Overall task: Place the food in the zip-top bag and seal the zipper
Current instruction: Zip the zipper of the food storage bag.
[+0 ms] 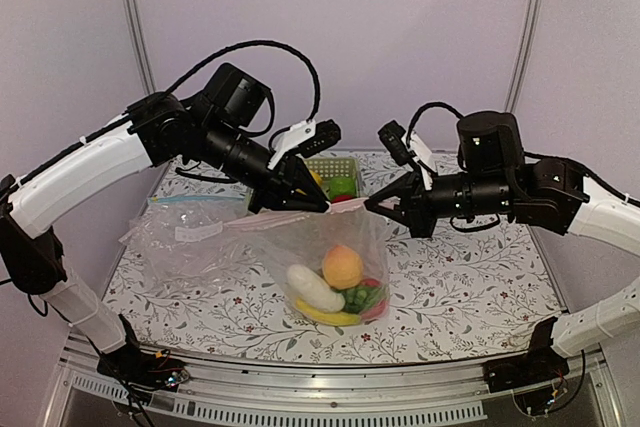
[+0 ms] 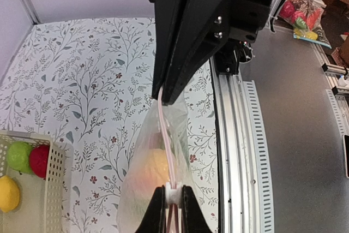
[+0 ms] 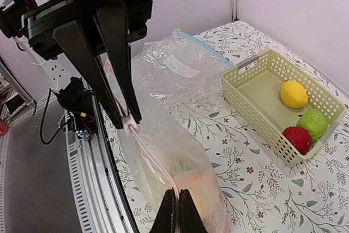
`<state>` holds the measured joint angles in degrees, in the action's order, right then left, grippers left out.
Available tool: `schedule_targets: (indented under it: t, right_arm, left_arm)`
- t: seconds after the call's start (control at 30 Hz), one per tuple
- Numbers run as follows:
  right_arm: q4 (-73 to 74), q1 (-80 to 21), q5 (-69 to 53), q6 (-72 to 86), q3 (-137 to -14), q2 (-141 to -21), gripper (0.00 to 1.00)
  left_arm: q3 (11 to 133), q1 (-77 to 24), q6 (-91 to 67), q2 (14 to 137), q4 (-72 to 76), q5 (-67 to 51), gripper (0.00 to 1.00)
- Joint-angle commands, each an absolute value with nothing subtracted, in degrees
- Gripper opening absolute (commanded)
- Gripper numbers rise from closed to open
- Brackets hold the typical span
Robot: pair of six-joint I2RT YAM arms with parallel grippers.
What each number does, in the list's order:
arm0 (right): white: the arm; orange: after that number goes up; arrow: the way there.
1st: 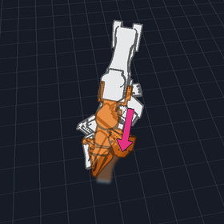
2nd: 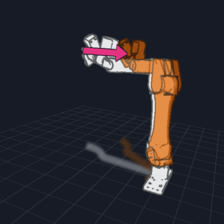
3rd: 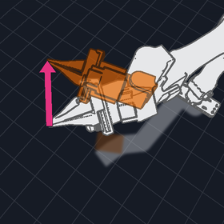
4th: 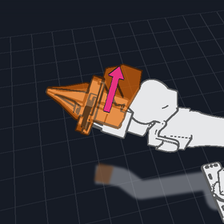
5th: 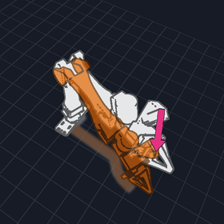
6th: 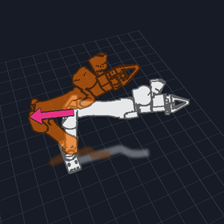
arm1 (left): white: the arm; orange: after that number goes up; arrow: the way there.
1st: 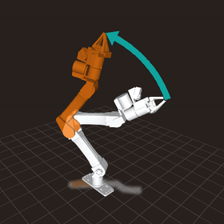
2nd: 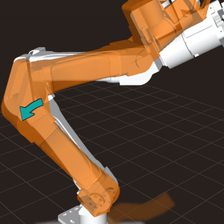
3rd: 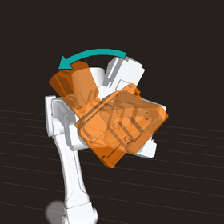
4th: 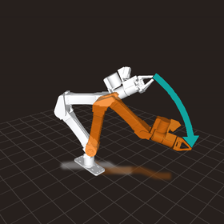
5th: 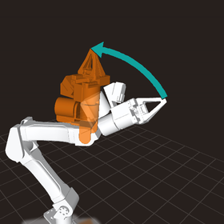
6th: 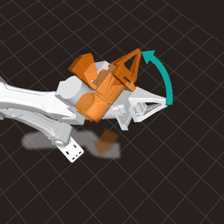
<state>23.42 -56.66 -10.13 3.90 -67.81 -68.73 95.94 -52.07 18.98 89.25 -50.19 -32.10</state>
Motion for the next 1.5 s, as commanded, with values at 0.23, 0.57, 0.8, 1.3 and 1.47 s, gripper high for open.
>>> schedule_targets:
  t: [0.23, 0.57, 0.8, 1.3, 1.47]
  right_arm:
    - [25.1, -53.7, -0.4, 6.7, -66.6, -65.3, 0.0]
    - [26.0, -50.7, 4.1, 8.9, -66.0, -64.4, 0.0]
    - [26.5, -48.8, 4.8, 10.2, -65.6, -63.8, 0.0]
    - [28.2, -44.3, 7.9, 12.8, -64.5, -61.9, 0.0]
    - [29.1, -43.5, 9.2, 12.8, -64.6, -61.3, 0.0]
  left_arm:
    - [94.4, -51.4, 19.5, 88.0, -54.8, -30.7, 0.0]
    - [93.9, -51.2, 19.5, 87.6, -54.8, -30.2, 0.0]
    - [93.7, -51.1, 19.4, 87.7, -54.7, -29.9, 0.0]
    - [93.4, -50.8, 19.3, 87.6, -54.7, -29.4, 0.0]
    - [93.2, -50.8, 19.4, 87.2, -54.6, -29.0, 0.0]
